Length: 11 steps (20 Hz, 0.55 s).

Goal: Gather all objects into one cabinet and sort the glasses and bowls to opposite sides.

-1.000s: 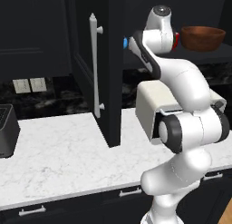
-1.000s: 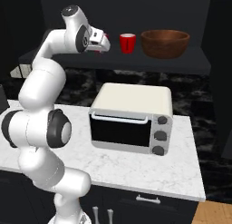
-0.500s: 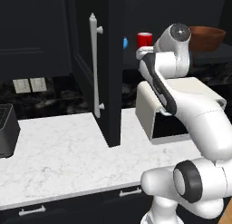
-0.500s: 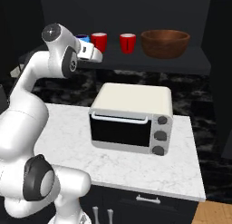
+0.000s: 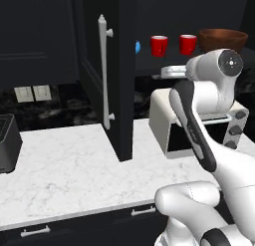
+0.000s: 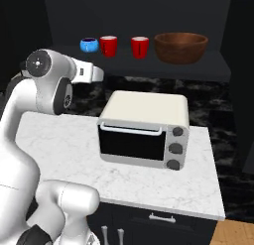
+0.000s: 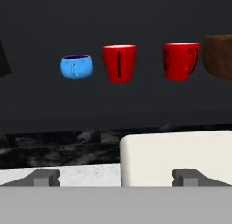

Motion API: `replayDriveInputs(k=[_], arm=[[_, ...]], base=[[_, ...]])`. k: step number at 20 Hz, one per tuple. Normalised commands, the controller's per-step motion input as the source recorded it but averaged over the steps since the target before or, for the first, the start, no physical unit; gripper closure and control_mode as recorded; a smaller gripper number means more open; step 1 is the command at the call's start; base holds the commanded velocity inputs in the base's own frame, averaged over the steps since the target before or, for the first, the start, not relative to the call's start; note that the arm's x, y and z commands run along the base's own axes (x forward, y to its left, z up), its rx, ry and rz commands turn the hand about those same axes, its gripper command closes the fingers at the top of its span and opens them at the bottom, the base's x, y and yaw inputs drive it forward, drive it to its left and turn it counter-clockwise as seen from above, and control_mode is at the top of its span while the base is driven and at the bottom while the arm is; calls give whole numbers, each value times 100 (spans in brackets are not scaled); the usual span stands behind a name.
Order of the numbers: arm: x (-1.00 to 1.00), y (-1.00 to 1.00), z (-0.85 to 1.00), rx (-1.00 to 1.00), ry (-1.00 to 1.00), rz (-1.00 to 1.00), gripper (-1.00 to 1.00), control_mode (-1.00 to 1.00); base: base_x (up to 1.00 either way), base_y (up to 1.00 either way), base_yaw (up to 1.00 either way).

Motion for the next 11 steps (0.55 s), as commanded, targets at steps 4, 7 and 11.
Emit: replayDriveInputs(k=[4, 7, 11], arm=[[-100, -3, 7, 0, 0, 8, -100, -100], [-97, -10, 0, 1, 0, 5, -100, -100], [-64, -10, 8, 6, 6, 2, -100, -100]], base=[[0, 0, 0], [0, 0, 0], [0, 0, 0]])
